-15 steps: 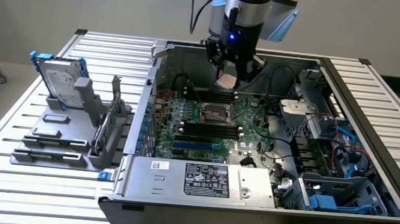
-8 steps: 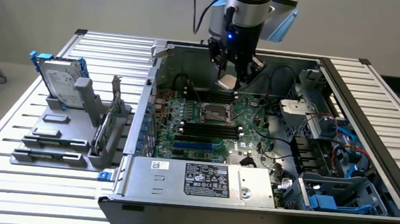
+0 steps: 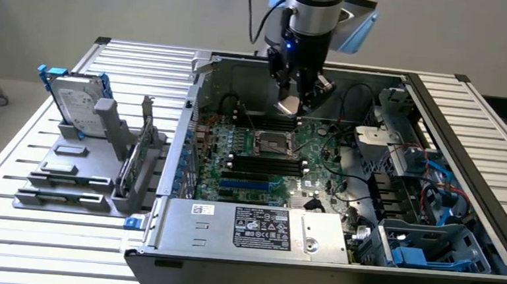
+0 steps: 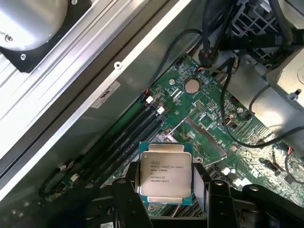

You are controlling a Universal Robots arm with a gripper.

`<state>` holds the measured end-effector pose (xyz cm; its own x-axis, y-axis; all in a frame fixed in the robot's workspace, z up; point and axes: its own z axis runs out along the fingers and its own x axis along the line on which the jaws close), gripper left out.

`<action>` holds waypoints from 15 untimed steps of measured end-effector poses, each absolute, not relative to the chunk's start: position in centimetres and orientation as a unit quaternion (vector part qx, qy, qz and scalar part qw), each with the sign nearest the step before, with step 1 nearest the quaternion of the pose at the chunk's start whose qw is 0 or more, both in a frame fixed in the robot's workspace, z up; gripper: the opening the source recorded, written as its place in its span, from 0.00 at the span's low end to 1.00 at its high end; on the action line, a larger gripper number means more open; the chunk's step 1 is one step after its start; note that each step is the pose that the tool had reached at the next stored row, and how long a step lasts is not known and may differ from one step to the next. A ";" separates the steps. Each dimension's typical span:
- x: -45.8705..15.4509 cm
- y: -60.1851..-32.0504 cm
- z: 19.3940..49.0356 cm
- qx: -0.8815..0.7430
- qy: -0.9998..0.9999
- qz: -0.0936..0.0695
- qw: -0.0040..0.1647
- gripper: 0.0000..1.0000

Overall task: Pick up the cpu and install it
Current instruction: 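Place the cpu into insertion slot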

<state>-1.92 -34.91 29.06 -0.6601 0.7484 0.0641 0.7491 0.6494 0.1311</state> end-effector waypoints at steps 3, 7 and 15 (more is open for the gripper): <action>-1.9 -34.9 28.9 -0.437 -0.897 -0.073 0.000 0.55; -1.9 -34.9 28.8 -0.465 -0.883 -0.072 0.001 0.55; -1.9 -34.9 28.4 -0.518 -0.853 -0.067 0.005 0.55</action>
